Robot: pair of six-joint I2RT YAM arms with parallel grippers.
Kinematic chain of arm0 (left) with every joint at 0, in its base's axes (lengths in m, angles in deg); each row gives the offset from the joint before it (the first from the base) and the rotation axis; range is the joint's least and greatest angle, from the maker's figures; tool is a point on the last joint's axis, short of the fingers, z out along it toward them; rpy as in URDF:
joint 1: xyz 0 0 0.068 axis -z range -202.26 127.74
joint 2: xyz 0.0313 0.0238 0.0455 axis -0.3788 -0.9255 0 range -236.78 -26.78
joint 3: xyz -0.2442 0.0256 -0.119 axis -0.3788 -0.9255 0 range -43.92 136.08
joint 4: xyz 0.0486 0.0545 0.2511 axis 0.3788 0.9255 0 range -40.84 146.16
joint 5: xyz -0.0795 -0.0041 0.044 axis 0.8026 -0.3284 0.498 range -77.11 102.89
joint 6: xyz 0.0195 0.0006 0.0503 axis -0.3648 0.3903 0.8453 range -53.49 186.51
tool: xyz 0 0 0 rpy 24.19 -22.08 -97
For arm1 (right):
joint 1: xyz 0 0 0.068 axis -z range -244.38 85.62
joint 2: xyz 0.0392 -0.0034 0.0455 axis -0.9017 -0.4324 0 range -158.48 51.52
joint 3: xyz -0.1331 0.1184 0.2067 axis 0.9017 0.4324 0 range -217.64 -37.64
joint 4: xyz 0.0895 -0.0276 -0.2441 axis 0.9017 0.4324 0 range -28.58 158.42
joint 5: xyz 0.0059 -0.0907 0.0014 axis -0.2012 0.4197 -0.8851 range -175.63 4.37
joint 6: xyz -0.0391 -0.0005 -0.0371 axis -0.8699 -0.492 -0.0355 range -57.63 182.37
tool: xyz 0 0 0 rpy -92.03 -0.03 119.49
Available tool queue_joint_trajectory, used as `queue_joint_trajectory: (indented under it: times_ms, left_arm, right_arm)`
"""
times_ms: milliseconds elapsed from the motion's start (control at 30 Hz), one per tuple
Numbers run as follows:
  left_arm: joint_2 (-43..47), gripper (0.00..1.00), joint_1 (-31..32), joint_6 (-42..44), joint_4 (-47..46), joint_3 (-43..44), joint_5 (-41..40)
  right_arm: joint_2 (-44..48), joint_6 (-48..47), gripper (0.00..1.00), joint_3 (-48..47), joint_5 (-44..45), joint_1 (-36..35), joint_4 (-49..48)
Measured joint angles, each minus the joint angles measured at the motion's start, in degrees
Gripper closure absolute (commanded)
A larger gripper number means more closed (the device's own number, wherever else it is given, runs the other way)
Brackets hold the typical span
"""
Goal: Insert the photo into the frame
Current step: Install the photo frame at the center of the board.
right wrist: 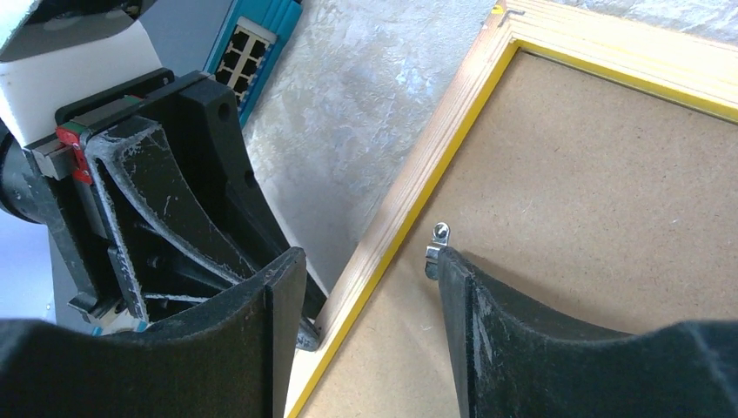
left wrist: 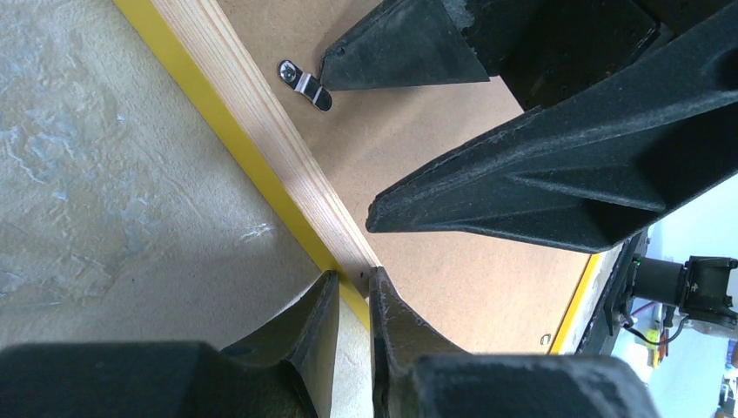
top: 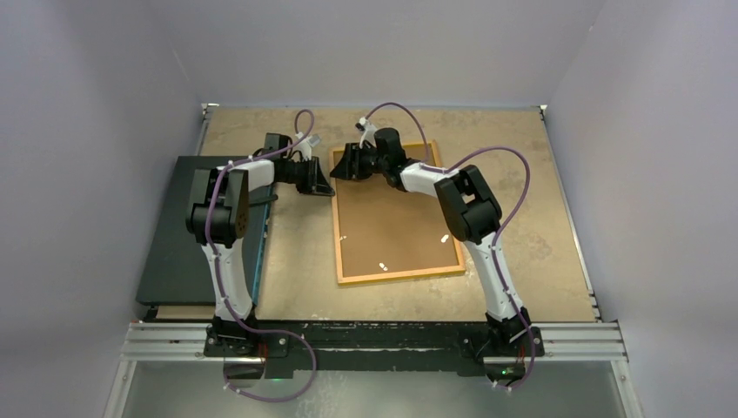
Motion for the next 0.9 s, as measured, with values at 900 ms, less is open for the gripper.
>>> queue_joint_trajectory:
  times_ms: [900]
  left_arm:
    - [0.11,0.92,-0.09,0.02,0.15,-0.02,0.02]
  right_arm:
    - [-0.83,4.70,0.46,2.03,-0.31,0.00,-5.99]
